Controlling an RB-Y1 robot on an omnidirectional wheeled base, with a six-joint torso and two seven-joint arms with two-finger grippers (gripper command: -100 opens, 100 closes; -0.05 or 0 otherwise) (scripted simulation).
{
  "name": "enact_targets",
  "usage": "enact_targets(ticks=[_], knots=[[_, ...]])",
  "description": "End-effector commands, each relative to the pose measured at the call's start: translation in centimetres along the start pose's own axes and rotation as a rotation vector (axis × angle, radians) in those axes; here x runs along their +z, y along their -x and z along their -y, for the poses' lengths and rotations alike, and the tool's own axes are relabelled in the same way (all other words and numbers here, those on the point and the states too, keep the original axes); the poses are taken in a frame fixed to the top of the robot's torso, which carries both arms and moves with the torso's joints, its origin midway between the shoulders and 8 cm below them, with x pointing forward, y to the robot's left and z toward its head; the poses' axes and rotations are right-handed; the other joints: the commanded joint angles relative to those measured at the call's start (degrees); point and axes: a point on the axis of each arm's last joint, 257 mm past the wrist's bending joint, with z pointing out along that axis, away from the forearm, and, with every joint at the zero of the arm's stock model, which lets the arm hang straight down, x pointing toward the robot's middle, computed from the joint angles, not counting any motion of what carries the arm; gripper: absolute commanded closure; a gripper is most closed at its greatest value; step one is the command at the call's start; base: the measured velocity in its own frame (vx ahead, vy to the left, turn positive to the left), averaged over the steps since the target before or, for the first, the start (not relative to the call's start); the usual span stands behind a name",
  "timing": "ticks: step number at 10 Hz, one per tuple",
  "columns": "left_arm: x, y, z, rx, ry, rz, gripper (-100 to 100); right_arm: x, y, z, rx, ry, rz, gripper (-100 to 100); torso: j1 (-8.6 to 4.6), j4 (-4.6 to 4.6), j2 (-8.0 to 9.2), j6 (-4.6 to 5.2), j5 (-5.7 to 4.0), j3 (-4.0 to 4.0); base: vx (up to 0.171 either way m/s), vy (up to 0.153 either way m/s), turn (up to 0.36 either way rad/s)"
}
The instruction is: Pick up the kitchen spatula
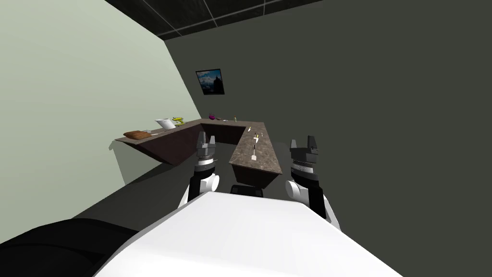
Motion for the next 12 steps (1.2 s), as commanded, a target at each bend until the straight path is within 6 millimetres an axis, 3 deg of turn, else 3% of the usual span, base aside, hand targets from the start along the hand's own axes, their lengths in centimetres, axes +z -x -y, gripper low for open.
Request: enact_targets(ticks=[1,8,12], knots=[[0.0,0.0,0.0,0.000,0.000,0.000,0,-0.1,-0.8,0.1,-0.009,-0.003,-0.036,-100,0.00,0.00,0.00,0.00,0.00,0.00,-0.048,-0.010,-0.014],[0.0,0.0,0.0,0.000,0.000,0.000,0,-2.3,-5.4,2.8,-0.024,-0.069,-0.234,-100,-0.14,0.14,0.63,0.01,-0.03,0.36,-0.135,-0.033,-0.017],[0.0,0.0,0.0,0.000,0.000,0.000,0,-5.7,-8.4,6.2,-0.009,-0.167,-0.370,-100,-0.19,0.14,0.59,0.00,-0.05,0.35,-0.147,-0.042,0.011]])
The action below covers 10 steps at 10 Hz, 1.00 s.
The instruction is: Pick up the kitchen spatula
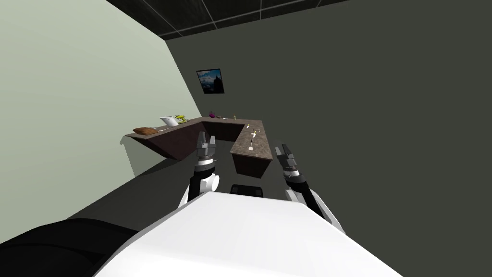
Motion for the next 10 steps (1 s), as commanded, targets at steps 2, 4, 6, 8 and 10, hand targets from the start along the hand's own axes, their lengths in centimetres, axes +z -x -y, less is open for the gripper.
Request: enact_targets(ticks=[2,4,6,8,10], knots=[[0.0,0.0,0.0,0.000,0.000,0.000,0,-1.2,-2.1,2.0,0.014,-0.058,-0.077,-100,0.05,-0.02,-0.13,0.00,0.01,-0.06,-0.114,-0.026,0.023],[0.0,0.0,0.0,0.000,0.000,0.000,0,-2.4,-3.5,3.7,0.027,-0.105,-0.127,-100,0.08,-0.01,-0.11,0.00,0.02,-0.06,-0.104,-0.023,0.038],[0.0,0.0,0.0,0.000,0.000,0.000,0,-3.9,-4.7,5.4,0.042,-0.156,-0.176,-100,0.10,-0.03,-0.18,0.00,0.02,-0.10,-0.108,-0.003,0.054],[0.0,0.0,0.0,0.000,0.000,0.000,0,-5.6,-5.8,7.2,0.056,-0.214,-0.226,-100,0.13,-0.02,-0.13,0.01,0.04,-0.07,-0.108,-0.012,0.063],[0.0,0.0,0.0,0.000,0.000,0.000,0,-7.6,-6.8,9.0,0.069,-0.277,-0.276,-100,0.11,-0.03,-0.19,0.00,0.02,-0.10,-0.092,0.002,0.089]])
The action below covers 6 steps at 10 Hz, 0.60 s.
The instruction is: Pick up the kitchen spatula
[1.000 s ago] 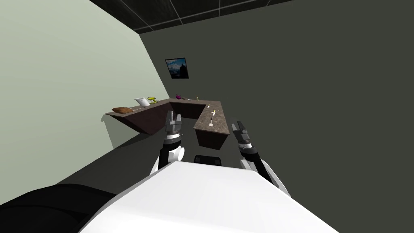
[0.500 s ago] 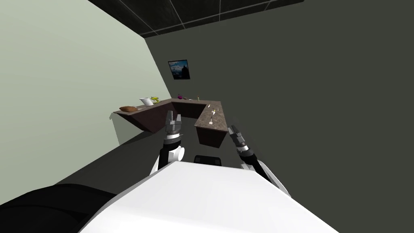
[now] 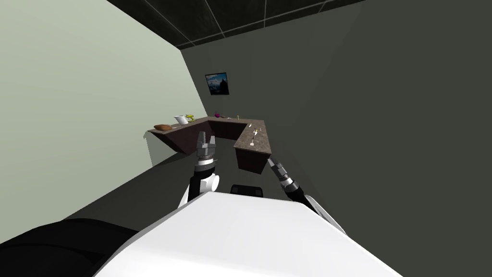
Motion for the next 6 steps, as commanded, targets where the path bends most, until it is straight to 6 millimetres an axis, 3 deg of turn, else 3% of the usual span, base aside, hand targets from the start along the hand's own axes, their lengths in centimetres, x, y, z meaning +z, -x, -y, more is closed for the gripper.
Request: enact_targets(ticks=[1,2,3,4,5,6], knots=[[0.0,0.0,0.0,0.000,0.000,0.000,0,-0.7,-0.5,1.2,0.002,-0.035,-0.032,-100,0.00,0.00,0.00,0.00,0.00,0.00,-0.079,0.012,0.055],[0.0,0.0,0.0,0.000,0.000,0.000,0,-2.0,-1.6,3.4,0.028,-0.095,-0.064,-100,0.00,0.00,-0.06,0.02,0.01,-0.02,-0.082,0.016,0.141],[0.0,0.0,0.0,0.000,0.000,0.000,0,-2.3,-1.6,3.6,0.016,-0.103,-0.081,-100,0.02,-0.01,-0.07,-0.01,0.01,-0.04,-0.066,0.012,0.070],[0.0,0.0,0.0,0.000,0.000,0.000,0,-3.7,-2.4,5.8,0.046,-0.164,-0.104,-100,0.00,-0.02,-0.11,0.03,0.01,-0.06,-0.065,0.031,0.155],[0.0,0.0,0.0,0.000,0.000,0.000,0,-4.1,-2.4,6.0,0.028,-0.176,-0.127,-100,0.05,-0.02,-0.13,0.00,0.02,-0.07,-0.055,0.028,0.078],[0.0,0.0,0.0,0.000,0.000,0.000,0,-5.9,-3.0,8.2,0.052,-0.242,-0.154,-100,0.04,-0.03,-0.17,0.02,0.02,-0.09,-0.064,0.028,0.193]])
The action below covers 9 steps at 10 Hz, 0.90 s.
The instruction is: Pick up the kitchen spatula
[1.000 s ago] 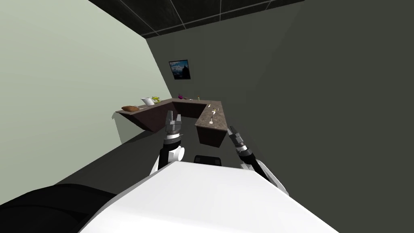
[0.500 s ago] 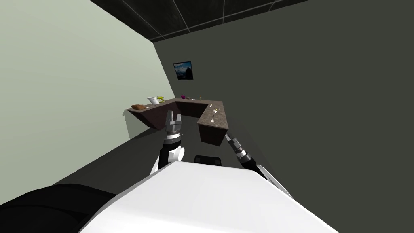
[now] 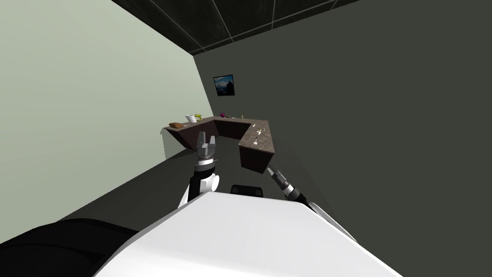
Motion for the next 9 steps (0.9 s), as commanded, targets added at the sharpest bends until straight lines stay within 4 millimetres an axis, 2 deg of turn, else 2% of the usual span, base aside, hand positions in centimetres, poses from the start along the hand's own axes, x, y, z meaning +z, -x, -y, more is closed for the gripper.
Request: enact_targets(ticks=[1,2,3,4,6,7,8,9], knots=[[0.0,0.0,0.0,0.000,0.000,0.000,0,-1.0,-0.1,2.1,-0.006,-0.049,-0.031,-100,0.00,0.00,0.00,0.00,0.00,0.00,-0.044,0.022,0.090],[0.0,0.0,0.0,0.000,0.000,0.000,0,-2.3,-0.7,4.2,0.022,-0.107,-0.054,-100,-0.04,-0.01,-0.07,0.03,0.00,-0.03,-0.026,0.041,0.205],[0.0,0.0,0.0,0.000,0.000,0.000,0,-2.9,-0.4,4.9,0.003,-0.132,-0.071,-100,0.01,-0.02,-0.13,-0.01,0.00,-0.07,-0.017,0.036,0.104],[0.0,0.0,0.0,0.000,0.000,0.000,0,-4.6,-0.8,7.5,0.031,-0.203,-0.087,-100,0.00,-0.03,-0.17,0.03,0.01,-0.09,-0.016,0.059,0.234],[0.0,0.0,0.0,0.000,0.000,0.000,0,-5.1,-0.5,7.7,0.009,-0.219,-0.107,-100,0.05,-0.04,-0.22,0.03,0.02,-0.12,-0.005,0.034,0.032],[0.0,0.0,0.0,0.000,0.000,0.000,0,-7.2,-0.5,10.1,0.027,-0.297,-0.127,-100,-0.03,-0.04,-0.24,0.04,0.00,-0.13,0.000,0.048,0.233],[0.0,0.0,0.0,0.000,0.000,0.000,0,-7.6,-0.2,10.4,0.013,-0.310,-0.139,-100,0.04,-0.05,-0.26,-0.02,0.01,-0.15,0.009,0.046,0.149],[0.0,0.0,0.0,0.000,0.000,0.000,0,-9.7,-0.2,12.7,0.043,-0.383,-0.141,-100,0.04,-0.05,-0.28,0.03,0.01,-0.16,0.016,0.077,0.268]])
